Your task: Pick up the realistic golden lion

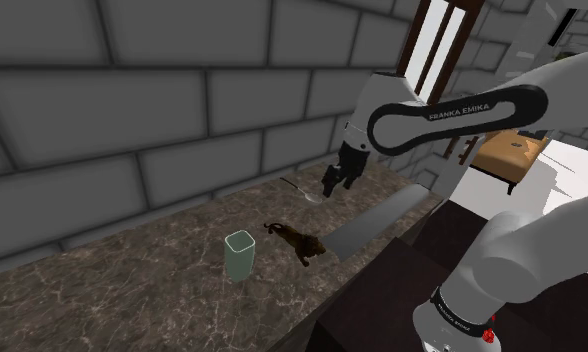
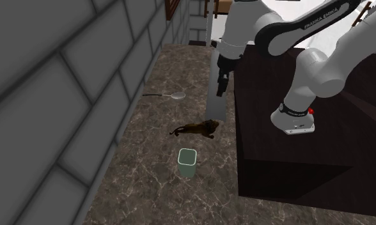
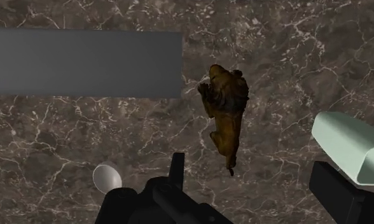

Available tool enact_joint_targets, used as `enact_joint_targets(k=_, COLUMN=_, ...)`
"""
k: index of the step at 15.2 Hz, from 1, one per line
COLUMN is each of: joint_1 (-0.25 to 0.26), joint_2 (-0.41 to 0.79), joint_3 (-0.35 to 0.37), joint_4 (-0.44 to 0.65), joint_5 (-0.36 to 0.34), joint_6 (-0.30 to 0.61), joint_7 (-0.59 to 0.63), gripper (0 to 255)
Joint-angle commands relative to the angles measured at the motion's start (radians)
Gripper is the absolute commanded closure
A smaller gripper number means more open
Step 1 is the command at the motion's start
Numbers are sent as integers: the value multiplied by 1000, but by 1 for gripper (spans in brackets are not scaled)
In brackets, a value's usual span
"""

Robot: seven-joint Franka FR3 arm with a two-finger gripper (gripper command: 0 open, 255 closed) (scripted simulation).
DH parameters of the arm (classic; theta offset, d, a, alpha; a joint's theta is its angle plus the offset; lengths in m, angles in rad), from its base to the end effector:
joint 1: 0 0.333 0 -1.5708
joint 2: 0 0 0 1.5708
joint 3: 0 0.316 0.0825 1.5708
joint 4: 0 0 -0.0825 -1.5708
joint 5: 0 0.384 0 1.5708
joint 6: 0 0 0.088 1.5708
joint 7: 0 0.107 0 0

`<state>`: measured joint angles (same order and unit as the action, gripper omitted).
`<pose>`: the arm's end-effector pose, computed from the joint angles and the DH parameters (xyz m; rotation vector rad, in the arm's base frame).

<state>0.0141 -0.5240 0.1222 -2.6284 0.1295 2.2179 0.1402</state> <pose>0.3819 0.0560 0.4258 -3.0736 0.1371 -0.1620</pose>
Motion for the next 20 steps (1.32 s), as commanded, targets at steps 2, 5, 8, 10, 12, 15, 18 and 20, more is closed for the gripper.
enact_joint_targets(k=2, joint_1=-5, joint_2=114, joint_3=27, joint_4=-8, joint_5=0, joint_6=129, joint_7=35, gripper=0)
enact_joint_targets(k=5, joint_1=-14, joint_2=232, joint_3=54, joint_4=-4, joint_5=-11, joint_6=247, joint_7=77, gripper=0)
enact_joint_targets(k=8, joint_1=-27, joint_2=360, joint_3=79, joint_4=14, joint_5=-41, joint_6=359, joint_7=130, gripper=0)
enact_joint_targets(k=10, joint_1=-36, joint_2=448, joint_3=92, joint_4=35, joint_5=-76, joint_6=428, joint_7=175, gripper=0)
enact_joint_targets(k=12, joint_1=-41, joint_2=539, joint_3=97, joint_4=62, joint_5=-125, joint_6=491, joint_7=230, gripper=0)
enact_joint_targets(k=15, joint_1=-31, joint_2=675, joint_3=81, joint_4=115, joint_5=-219, joint_6=571, joint_7=327, gripper=0)
enact_joint_targets(k=18, joint_1=-3, joint_2=771, joint_3=46, joint_4=156, joint_5=-282, joint_6=626, joint_7=392, gripper=0)
enact_joint_targets(k=20, joint_1=7, joint_2=800, joint_3=33, joint_4=160, joint_5=-298, joint_6=651, joint_7=404, gripper=0)
